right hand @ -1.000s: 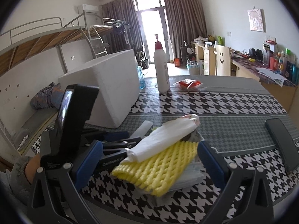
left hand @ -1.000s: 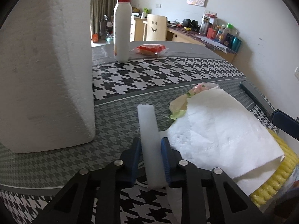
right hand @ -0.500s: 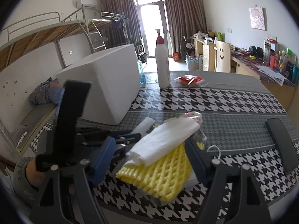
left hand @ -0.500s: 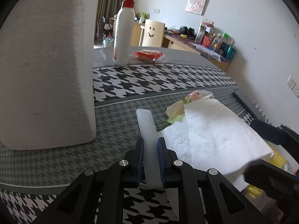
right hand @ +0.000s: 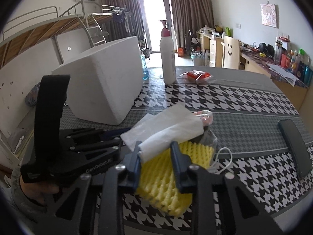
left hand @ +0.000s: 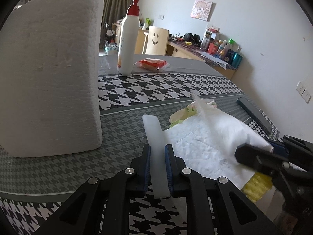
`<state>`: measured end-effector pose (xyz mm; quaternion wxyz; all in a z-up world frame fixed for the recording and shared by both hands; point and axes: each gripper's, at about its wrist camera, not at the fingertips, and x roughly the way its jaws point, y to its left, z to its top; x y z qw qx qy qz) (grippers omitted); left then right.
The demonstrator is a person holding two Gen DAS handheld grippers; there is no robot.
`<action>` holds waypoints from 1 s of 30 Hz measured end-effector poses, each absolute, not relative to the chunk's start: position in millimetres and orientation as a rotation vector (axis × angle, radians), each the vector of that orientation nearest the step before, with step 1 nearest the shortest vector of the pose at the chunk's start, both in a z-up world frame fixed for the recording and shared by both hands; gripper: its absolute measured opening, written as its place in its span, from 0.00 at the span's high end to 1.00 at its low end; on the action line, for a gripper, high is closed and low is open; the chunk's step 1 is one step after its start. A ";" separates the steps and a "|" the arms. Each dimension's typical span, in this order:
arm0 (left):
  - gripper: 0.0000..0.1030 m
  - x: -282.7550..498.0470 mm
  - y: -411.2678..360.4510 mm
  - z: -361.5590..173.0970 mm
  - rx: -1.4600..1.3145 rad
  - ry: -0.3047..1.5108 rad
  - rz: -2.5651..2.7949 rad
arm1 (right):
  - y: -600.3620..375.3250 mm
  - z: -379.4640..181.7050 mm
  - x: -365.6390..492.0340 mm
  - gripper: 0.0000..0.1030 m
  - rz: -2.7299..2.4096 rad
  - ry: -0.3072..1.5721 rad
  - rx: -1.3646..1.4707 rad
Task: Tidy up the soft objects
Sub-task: 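Grasp the white tissue paper with the right tool and lift it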
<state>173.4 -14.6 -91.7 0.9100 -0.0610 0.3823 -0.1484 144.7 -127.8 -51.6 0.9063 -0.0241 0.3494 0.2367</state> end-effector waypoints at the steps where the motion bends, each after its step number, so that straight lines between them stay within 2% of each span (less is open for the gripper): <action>1: 0.84 171.7 -13.0 -91.5 -0.127 0.787 -0.307 | -127.6 -50.8 143.9 0.79 0.489 0.718 -0.051; 8: 0.84 165.6 -9.6 -87.2 -0.129 0.766 -0.307 | -130.8 -43.9 139.7 0.91 0.473 0.682 -0.066; 30: 0.84 124.0 3.7 -53.2 -0.100 0.652 -0.289 | -148.7 -13.5 116.5 0.92 0.443 0.558 -0.013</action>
